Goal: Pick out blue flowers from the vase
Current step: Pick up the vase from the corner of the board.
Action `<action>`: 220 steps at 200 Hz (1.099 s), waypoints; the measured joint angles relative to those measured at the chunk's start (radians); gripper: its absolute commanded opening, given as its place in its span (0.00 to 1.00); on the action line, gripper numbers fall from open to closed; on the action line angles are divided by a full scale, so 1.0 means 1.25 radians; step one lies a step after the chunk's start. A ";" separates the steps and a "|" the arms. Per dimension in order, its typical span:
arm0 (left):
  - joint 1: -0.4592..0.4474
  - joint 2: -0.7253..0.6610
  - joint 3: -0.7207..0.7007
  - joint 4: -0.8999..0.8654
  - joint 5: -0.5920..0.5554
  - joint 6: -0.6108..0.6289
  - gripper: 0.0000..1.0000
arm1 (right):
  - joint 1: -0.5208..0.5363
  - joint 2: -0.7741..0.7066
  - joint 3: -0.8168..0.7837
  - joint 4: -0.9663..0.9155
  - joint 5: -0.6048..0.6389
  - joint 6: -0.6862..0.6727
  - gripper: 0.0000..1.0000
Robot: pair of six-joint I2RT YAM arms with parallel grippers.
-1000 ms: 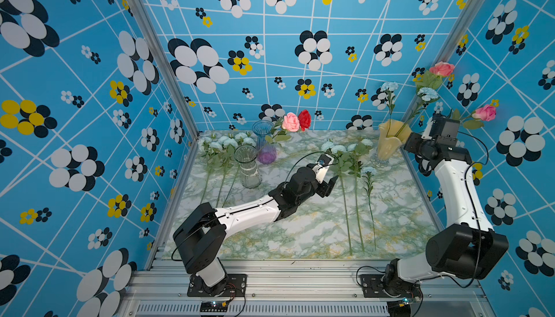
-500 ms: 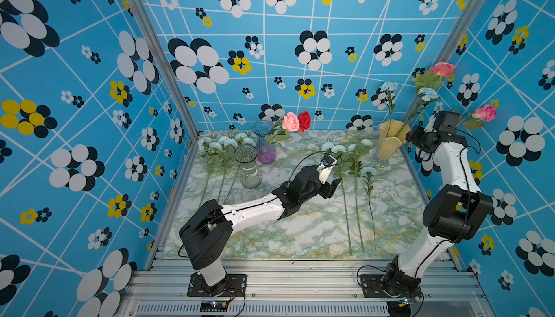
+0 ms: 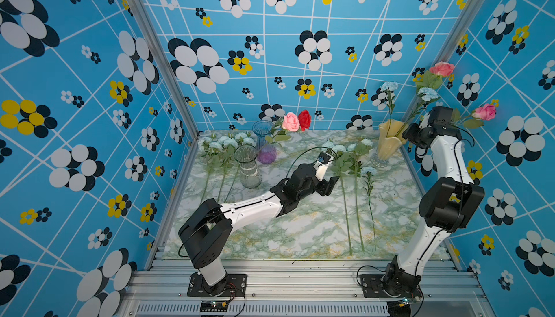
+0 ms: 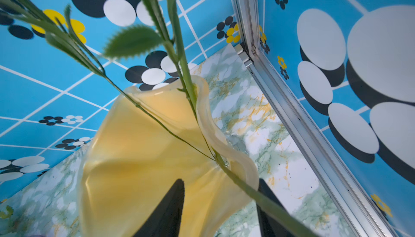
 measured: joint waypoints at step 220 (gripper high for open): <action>0.002 0.020 0.025 -0.035 0.009 -0.013 0.74 | 0.029 0.123 0.165 -0.087 0.002 -0.009 0.00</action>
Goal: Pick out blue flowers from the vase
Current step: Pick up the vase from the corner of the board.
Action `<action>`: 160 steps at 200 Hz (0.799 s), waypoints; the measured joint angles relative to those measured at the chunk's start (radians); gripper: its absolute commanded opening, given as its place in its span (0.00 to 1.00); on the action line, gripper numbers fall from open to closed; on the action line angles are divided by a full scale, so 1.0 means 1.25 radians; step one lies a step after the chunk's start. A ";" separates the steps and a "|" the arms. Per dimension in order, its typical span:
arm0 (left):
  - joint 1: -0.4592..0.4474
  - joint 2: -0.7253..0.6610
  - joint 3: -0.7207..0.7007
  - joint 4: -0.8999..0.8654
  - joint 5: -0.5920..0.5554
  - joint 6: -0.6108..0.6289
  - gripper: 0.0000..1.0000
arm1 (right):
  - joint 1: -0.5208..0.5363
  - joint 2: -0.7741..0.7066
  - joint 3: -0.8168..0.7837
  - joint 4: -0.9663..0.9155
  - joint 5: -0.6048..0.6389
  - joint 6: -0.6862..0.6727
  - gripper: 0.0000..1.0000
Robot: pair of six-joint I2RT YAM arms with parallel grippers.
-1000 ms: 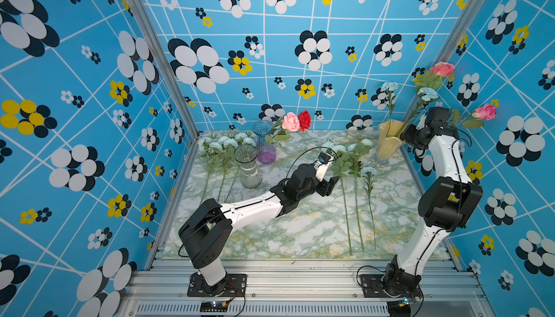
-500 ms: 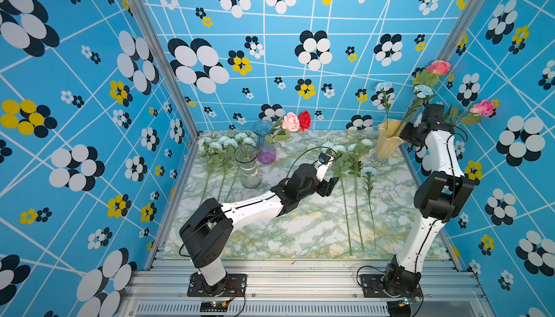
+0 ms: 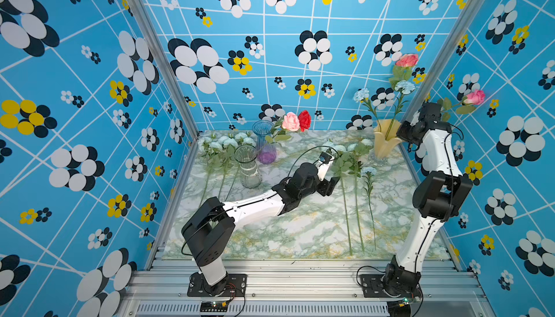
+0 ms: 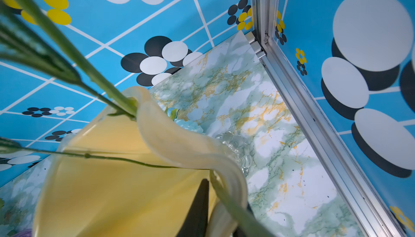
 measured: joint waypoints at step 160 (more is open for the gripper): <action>0.006 0.017 0.005 0.000 0.013 -0.018 0.74 | -0.032 -0.053 -0.005 -0.149 -0.044 0.003 0.00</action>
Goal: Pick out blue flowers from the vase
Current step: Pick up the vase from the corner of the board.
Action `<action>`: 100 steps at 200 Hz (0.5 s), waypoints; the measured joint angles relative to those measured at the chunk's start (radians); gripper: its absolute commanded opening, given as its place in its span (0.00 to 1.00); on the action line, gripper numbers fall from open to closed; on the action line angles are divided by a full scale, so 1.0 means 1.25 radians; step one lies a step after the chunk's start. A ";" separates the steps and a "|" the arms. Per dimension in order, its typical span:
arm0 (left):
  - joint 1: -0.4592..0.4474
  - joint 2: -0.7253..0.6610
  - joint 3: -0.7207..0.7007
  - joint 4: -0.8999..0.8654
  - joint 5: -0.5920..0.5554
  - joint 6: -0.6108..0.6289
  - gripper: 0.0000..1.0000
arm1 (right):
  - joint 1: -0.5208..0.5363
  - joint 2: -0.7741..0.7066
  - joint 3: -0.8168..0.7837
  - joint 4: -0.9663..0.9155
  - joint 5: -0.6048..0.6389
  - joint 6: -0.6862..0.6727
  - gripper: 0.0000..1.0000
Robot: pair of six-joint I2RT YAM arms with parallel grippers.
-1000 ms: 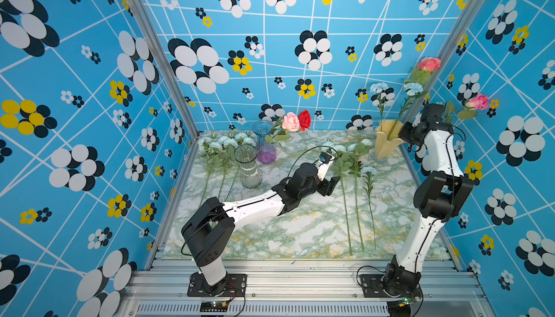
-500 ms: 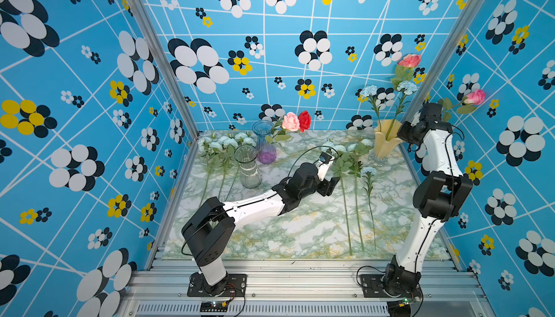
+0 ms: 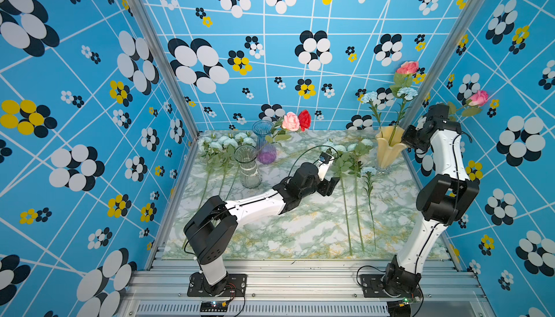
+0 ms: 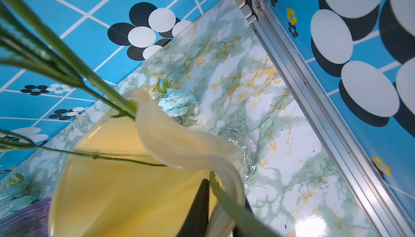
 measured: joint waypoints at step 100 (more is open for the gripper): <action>0.017 -0.002 -0.012 0.016 0.000 -0.011 0.74 | 0.008 -0.205 -0.101 -0.035 -0.029 0.001 0.00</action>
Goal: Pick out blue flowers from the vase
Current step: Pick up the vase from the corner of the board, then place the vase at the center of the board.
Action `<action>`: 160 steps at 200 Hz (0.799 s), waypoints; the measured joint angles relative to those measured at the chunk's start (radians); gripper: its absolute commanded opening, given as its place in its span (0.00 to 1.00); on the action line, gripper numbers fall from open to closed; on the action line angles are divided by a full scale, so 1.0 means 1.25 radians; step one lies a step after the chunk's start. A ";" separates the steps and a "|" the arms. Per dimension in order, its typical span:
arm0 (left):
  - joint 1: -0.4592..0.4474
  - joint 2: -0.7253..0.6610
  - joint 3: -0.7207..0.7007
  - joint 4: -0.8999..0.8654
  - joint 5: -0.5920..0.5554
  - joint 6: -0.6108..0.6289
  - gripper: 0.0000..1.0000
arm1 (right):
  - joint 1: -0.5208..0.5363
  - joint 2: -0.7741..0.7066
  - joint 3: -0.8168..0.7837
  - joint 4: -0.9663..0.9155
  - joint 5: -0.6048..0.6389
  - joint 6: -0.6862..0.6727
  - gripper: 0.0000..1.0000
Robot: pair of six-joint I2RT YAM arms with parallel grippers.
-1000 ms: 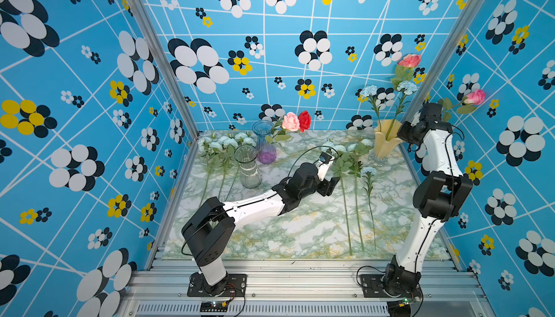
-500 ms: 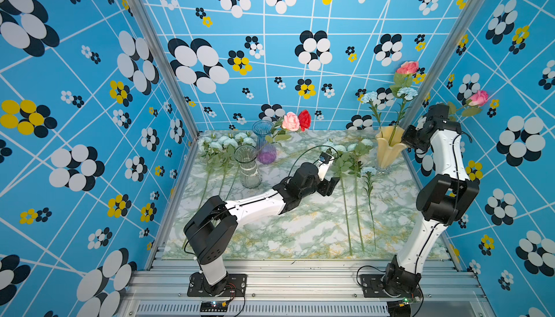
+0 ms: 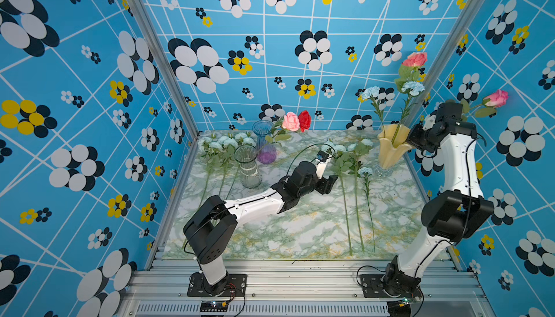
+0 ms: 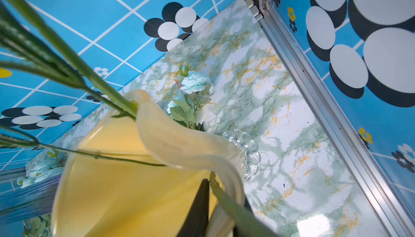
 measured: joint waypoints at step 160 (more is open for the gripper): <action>0.170 -0.147 -0.200 0.119 0.034 -0.157 0.74 | 0.260 -0.308 -0.420 0.083 -0.130 0.012 0.00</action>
